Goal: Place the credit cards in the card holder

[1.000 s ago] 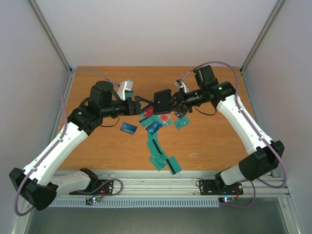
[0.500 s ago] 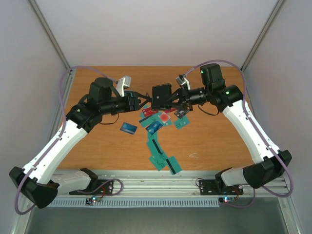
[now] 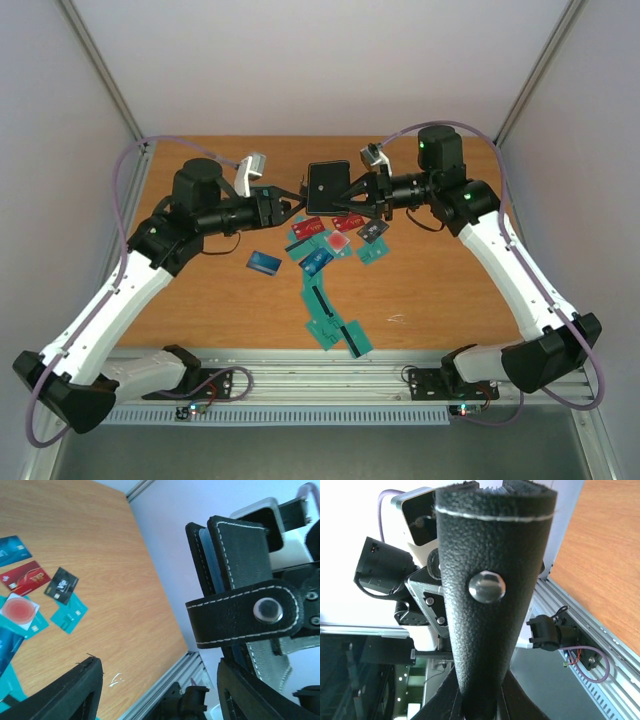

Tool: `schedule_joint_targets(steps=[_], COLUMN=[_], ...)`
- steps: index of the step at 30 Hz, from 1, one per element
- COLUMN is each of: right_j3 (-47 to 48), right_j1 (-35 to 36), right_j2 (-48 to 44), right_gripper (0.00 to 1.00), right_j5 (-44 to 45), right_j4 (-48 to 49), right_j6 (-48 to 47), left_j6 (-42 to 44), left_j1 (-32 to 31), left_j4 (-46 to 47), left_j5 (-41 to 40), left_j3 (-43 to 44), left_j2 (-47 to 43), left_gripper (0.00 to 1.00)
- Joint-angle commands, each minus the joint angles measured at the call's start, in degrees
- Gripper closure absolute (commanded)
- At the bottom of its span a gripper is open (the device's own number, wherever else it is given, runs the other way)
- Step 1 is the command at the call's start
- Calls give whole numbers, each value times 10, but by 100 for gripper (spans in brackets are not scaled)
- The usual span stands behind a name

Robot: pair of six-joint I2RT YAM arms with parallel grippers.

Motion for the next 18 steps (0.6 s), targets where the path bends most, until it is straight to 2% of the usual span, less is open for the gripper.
schedule_joint_targets(steps=[1, 18], right_j3=[8, 5], right_j1=[-3, -3], right_j2=[-19, -33], right_gripper=[95, 93], right_j5=[-24, -39], right_j4=[38, 67], right_j6=[15, 35], left_j6=[-41, -97], left_j1=[3, 5], left_j4=[80, 123], left_j5=[53, 62], left_j3=[-15, -45], left_j2=[-30, -41], left_gripper=[36, 36])
